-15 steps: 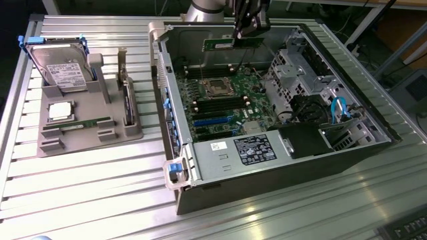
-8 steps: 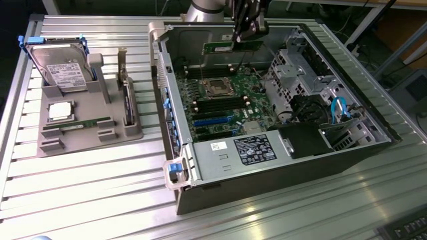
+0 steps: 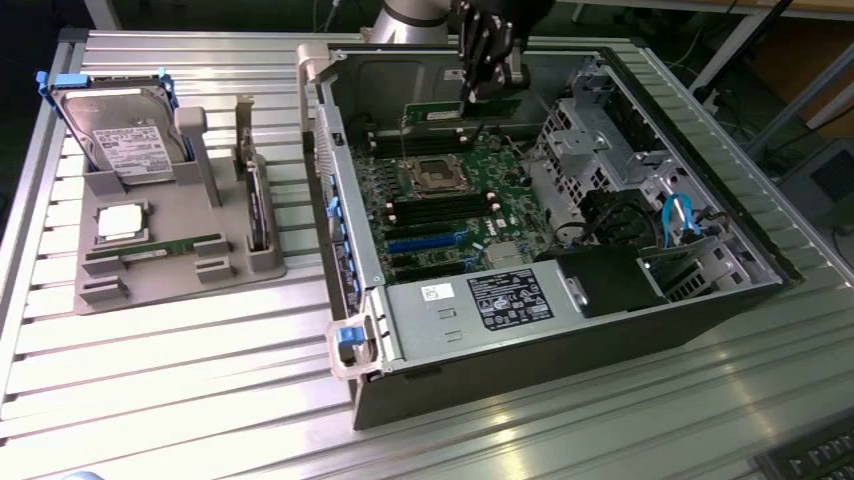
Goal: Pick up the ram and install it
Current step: 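Insert the ram into the slot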
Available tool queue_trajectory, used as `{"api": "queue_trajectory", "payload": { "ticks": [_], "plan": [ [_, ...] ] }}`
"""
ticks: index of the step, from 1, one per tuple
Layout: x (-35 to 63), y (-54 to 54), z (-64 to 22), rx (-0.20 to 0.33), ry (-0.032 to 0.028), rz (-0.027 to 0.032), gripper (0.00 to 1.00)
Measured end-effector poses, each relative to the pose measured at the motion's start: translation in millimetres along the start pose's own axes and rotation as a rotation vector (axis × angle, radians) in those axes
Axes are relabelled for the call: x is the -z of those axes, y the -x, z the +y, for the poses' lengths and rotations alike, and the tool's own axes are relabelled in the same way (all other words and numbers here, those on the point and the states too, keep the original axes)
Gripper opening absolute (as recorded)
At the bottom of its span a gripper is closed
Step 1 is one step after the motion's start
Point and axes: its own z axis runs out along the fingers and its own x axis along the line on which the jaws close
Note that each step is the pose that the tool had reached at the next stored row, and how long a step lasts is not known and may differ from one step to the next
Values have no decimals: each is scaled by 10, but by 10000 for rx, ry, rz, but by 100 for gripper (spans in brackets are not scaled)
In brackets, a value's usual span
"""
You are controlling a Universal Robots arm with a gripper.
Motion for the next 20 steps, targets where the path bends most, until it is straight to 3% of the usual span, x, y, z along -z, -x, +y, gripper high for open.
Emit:
{"api": "queue_trajectory", "payload": {
  "ticks": [4,8,20],
  "plan": [
    [-58,-4,-1,-455,-29,54,14],
    [-69,-5,-1,-457,-31,51,14],
    [-298,-20,-3,-457,-30,85,14]
  ]
}}
